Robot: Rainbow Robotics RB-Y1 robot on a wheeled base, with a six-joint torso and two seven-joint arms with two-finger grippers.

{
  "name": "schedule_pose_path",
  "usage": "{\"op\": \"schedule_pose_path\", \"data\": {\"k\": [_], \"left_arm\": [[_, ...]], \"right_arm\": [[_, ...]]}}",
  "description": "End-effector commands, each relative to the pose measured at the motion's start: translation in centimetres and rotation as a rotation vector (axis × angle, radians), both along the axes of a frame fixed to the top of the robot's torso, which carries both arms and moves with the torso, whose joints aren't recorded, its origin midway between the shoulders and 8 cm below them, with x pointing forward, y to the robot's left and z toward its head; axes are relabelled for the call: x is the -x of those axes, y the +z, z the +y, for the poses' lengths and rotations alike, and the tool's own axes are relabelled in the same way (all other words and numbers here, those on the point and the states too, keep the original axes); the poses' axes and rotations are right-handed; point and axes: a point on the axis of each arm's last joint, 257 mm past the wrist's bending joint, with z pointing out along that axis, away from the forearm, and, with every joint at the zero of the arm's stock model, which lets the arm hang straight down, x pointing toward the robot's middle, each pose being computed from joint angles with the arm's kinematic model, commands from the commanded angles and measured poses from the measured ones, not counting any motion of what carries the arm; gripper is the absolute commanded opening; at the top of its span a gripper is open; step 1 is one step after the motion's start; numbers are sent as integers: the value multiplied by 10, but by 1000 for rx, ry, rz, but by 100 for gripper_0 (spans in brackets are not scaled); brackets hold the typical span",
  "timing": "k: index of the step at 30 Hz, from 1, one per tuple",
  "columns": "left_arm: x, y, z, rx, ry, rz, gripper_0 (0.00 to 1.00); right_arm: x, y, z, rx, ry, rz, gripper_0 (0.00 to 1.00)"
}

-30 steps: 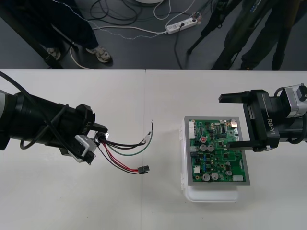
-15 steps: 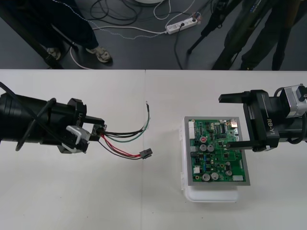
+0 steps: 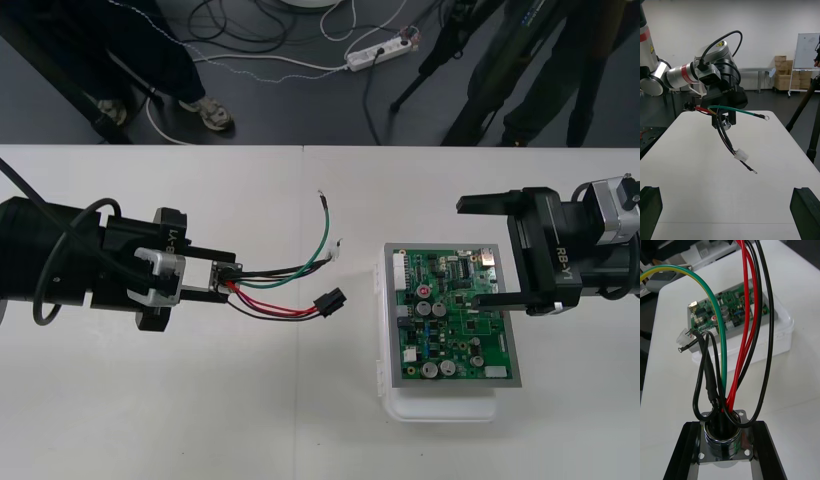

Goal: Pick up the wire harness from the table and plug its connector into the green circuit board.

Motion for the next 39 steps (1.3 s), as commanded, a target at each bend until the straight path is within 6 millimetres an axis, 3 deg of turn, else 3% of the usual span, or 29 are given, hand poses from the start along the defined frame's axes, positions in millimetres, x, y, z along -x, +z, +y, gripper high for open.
{"op": "schedule_pose_path", "data": {"k": [1,16,39], "left_arm": [[23,6,-10,45,-19,106,0],[72,25,-40,128,-105,416,0],[129,43,-54,79,-146,887,0]], "right_arm": [[-5,19,-3,-20,-5,-26,100],[-4,18,-4,-22,-6,2,100],[-3,21,-3,-28,-3,30,100]]}}
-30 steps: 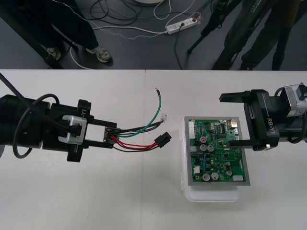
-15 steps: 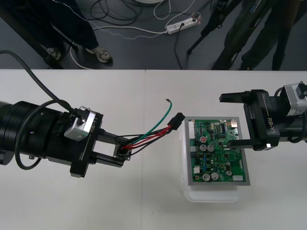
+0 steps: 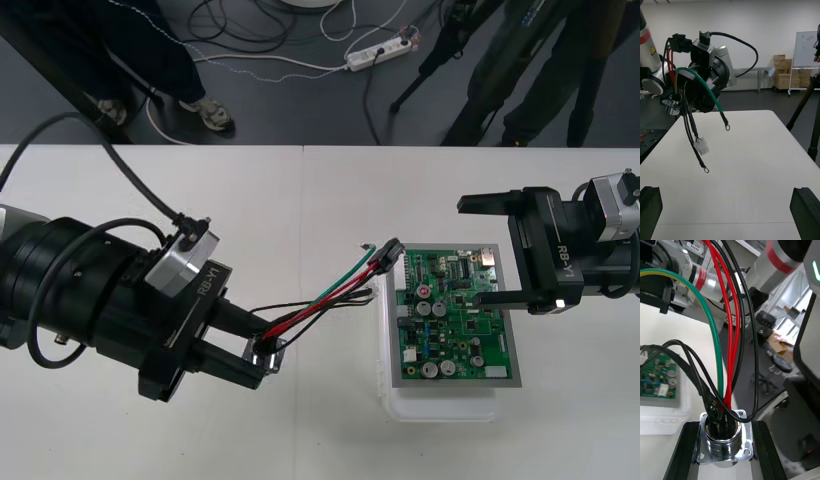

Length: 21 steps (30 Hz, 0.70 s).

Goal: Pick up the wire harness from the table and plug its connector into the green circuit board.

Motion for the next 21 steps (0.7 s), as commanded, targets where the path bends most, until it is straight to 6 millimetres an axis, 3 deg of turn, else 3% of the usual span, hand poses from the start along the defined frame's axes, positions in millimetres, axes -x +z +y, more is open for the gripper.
{"op": "schedule_pose_path", "data": {"k": [1,21], "left_arm": [[20,12,0,-38,-86,22,0],[40,46,-14,-55,-168,334,0]], "right_arm": [[-3,20,-3,-27,1,3,100],[0,25,-2,-45,12,12,100]]}}
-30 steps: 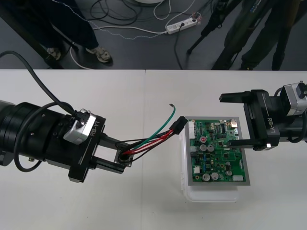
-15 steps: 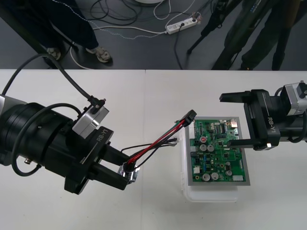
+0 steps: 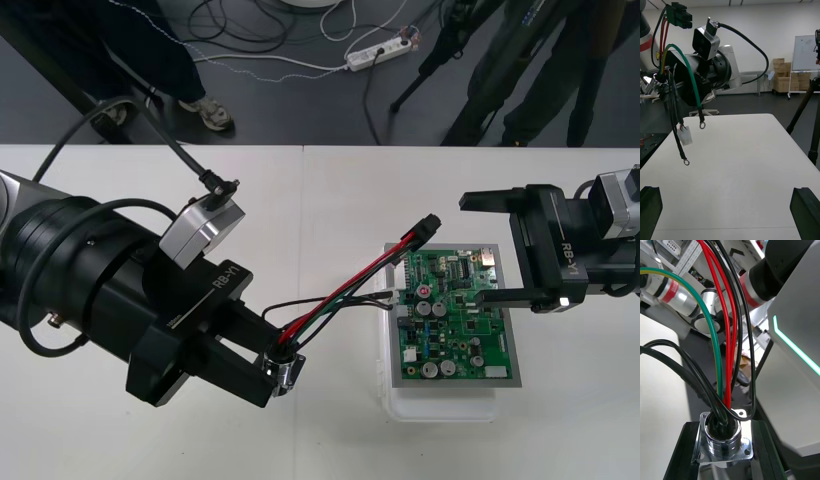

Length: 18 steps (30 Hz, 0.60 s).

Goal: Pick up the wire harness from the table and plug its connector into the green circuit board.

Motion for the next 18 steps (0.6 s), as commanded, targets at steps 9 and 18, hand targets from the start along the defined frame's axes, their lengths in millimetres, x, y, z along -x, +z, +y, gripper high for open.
{"op": "schedule_pose_path", "data": {"k": [9,18], "left_arm": [[14,0,-6,-79,-117,96,0],[27,-4,-12,-115,-173,127,0]], "right_arm": [[1,18,0,-14,18,14,100],[4,25,1,-37,38,39,100]]}}
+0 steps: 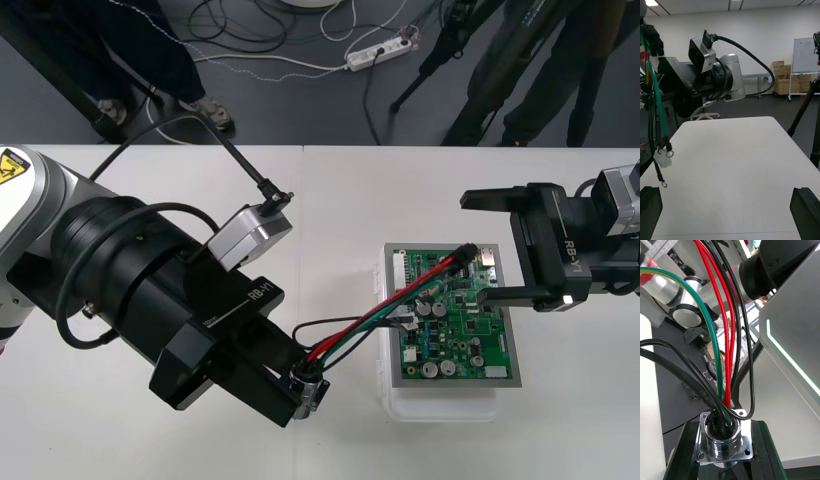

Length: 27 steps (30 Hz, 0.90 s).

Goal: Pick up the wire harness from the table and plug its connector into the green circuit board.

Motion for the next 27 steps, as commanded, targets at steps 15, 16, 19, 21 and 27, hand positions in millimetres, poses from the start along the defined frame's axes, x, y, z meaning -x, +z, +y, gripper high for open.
{"op": "schedule_pose_path", "data": {"k": [15,16,19,21,27], "left_arm": [[13,-7,0,-83,-104,86,0],[14,-6,0,-82,-104,87,0],[17,-6,0,-83,-115,100,0],[18,-5,0,-80,-120,105,0],[19,-4,0,-78,-123,109,0]], "right_arm": [[13,24,0,-25,75,75,100],[13,24,0,-22,76,78,100],[14,23,0,-18,79,82,100],[15,24,0,-23,87,87,100],[31,26,2,-41,152,139,100]]}}
